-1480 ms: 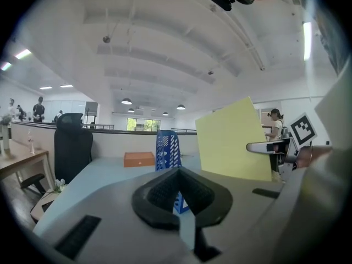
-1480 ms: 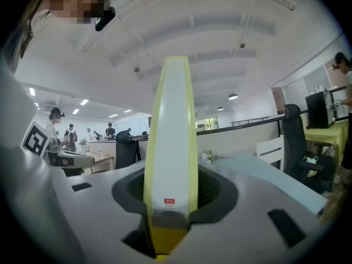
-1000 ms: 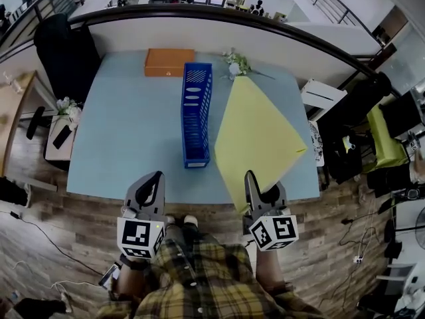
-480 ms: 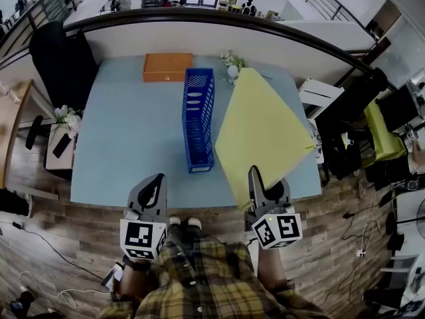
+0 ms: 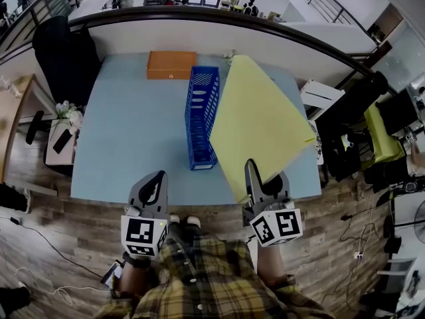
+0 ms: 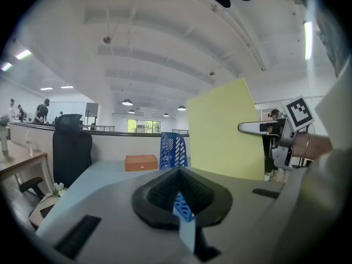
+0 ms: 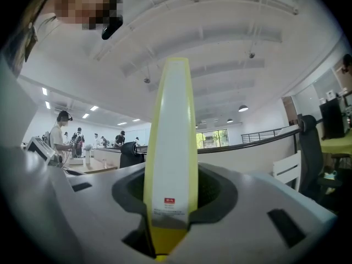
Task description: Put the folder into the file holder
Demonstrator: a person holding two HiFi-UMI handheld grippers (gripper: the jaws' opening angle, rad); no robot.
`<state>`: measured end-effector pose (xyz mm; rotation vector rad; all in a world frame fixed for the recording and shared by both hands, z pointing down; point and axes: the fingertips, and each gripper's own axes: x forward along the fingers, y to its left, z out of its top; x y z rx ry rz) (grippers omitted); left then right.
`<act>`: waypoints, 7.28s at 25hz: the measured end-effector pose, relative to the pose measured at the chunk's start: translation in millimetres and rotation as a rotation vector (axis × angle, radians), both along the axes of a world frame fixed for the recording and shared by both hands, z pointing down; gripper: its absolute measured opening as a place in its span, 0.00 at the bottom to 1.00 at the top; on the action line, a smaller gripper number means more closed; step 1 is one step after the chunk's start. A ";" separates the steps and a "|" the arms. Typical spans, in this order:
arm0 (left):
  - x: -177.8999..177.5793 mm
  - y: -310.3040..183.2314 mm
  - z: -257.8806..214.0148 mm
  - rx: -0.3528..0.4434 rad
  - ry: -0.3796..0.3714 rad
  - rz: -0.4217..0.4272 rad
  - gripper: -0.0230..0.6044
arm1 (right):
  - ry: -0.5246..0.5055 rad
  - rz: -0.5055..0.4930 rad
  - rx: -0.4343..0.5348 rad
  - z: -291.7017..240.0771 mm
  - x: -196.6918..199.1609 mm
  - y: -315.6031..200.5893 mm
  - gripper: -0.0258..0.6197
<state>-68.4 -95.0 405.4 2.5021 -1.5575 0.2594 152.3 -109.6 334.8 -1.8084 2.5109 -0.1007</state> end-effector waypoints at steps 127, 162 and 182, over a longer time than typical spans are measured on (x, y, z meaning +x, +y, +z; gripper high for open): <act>-35.0 -29.0 96.7 -0.234 -0.006 -0.019 0.03 | 0.192 -0.025 -0.114 158.8 -102.2 -111.3 0.37; -36.9 -16.2 73.1 -0.175 -0.001 -0.036 0.03 | 0.127 -0.053 -0.177 150.0 -87.3 -84.6 0.49; -3.4 -17.9 8.0 -0.017 0.009 0.005 0.03 | -0.002 -0.158 -0.160 81.4 -48.9 -31.5 0.48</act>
